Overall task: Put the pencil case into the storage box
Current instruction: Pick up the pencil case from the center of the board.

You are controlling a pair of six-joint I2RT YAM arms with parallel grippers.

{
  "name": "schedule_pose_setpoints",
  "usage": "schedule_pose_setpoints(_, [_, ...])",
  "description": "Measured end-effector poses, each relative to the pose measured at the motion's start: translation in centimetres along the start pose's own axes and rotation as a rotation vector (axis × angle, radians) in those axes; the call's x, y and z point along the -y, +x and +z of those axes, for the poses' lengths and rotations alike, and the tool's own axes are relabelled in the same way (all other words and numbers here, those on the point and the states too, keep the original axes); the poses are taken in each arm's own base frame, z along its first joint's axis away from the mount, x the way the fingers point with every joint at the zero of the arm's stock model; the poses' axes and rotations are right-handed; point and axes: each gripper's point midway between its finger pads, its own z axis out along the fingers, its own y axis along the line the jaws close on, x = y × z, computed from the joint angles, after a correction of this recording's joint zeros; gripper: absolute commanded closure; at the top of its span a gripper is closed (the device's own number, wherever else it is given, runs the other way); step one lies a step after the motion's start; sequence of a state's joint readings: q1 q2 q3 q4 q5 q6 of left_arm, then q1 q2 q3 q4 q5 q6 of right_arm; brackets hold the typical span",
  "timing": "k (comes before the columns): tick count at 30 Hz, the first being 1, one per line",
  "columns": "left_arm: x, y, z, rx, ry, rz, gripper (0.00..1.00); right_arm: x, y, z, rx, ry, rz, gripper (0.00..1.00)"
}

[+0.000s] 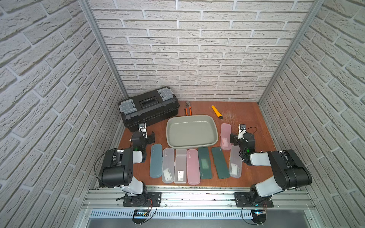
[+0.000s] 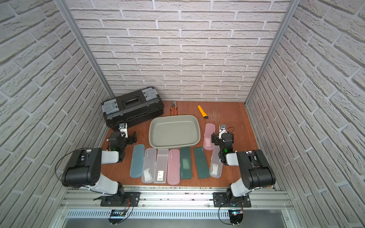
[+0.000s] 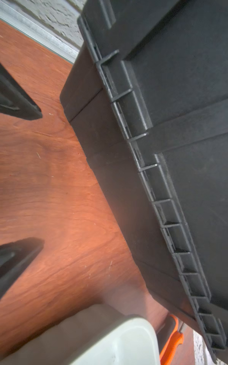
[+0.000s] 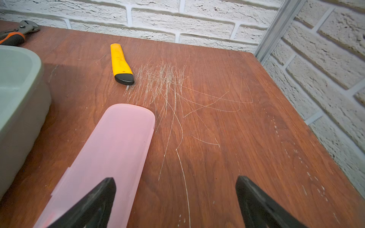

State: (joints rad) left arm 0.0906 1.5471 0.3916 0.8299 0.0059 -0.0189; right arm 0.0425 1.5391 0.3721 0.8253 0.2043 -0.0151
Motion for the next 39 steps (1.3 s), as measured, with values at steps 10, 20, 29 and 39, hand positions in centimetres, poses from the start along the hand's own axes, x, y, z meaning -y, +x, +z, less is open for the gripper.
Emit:
schedule_pose_setpoints(10, [0.0, 0.0, 0.0, 0.0, 0.0, 0.0, 0.02, 0.0, 0.0, 0.0, 0.0, 0.0, 0.0, 0.01])
schedule_pose_setpoints(20, [0.2, 0.0, 0.0, -0.001, -0.003, 0.008, 0.02, 0.0, 0.0, 0.0, 0.0, -0.001, 0.0, 0.01])
schedule_pose_setpoints(29, [0.0, 0.1, 0.0, -0.007, -0.011, 0.006, 0.02, 0.1, -0.1, 0.2, 0.0, -0.015, 0.01, 0.01])
schedule_pose_setpoints(39, [-4.1, -15.0, -5.1, 0.025, -0.231, -0.192, 0.02, 1.9, -7.6, -1.7, -0.063, 0.03, 0.136, 0.0])
